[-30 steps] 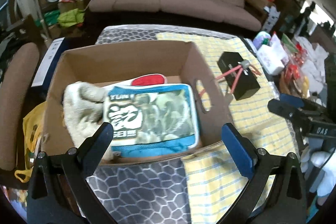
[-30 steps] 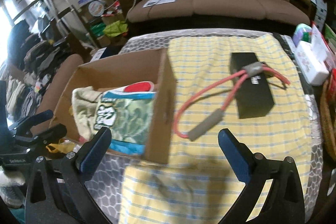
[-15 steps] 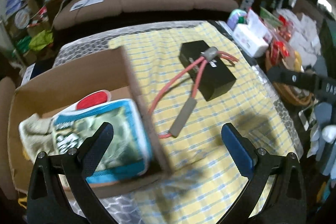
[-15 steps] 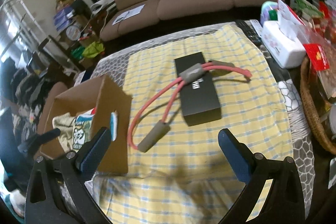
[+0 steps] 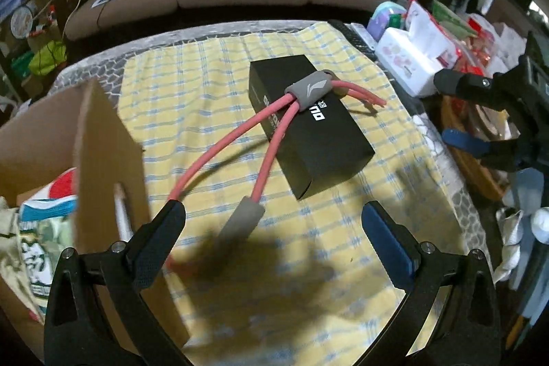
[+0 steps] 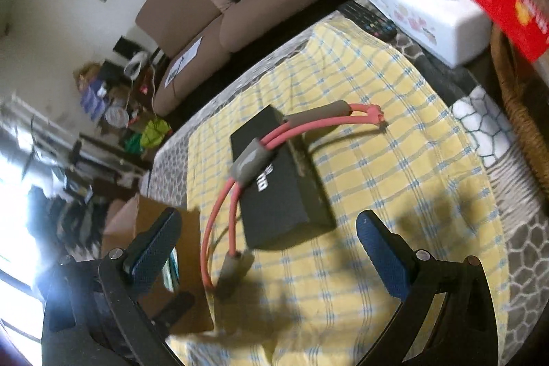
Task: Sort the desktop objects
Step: 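Withdraw both tools from the box toward the pink resistance band, then close the left gripper on the pink band cord and lift it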
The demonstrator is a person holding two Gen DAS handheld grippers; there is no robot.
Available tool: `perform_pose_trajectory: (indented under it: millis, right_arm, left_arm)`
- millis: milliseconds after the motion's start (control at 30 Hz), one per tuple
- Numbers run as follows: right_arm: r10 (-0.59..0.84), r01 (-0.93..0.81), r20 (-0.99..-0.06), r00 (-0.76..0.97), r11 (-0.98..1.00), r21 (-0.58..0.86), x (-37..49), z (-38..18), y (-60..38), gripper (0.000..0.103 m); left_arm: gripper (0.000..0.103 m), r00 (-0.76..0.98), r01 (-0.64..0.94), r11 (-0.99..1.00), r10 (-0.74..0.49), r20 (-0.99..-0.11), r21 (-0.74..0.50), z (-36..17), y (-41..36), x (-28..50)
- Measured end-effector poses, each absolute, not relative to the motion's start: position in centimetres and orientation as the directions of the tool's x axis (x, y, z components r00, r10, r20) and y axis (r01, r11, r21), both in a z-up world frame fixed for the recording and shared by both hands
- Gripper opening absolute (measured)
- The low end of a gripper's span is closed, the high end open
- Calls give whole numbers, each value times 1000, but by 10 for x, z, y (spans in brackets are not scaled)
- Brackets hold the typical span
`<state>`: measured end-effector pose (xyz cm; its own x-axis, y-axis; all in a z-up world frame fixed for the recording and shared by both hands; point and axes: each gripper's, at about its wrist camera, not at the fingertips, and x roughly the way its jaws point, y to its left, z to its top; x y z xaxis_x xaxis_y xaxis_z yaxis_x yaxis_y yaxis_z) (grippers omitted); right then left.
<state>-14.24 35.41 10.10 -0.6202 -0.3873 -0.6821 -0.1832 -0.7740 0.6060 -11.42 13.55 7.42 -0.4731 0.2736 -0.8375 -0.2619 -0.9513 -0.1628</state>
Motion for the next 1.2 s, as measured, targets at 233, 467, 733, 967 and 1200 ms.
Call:
perform_pose_trajectory:
  millis: [233,467,733,967,1200]
  right_arm:
    - [-481,-215,-600,-639,-637,740,-173,57,377,103]
    - [-523,-228,-515,-679,-517,825,-203,23,392,91]
    - [-531,-237,-375,-760,-310,921,-225,-16,415,75]
    - [-545,-218,-278,-791,-174,960,-238,-38,423,33]
    - [-525,-191,-268,-808,-198,962,-233,-34,422,16]
  left_arm:
    - [103,-470,-218,-947,312,-826,-234,46,136,-134]
    - [103,-459,-176,-934,358,-813,-312,15,132,-150]
    - [103,-440,-199,-907,420,-794,-370,-7,132,-160]
    - [79,-372,-243,-871,491,-788,-428,-17,140,-162]
    - [23,-326,-281,-885,453,-830,-372,-21,155,-157]
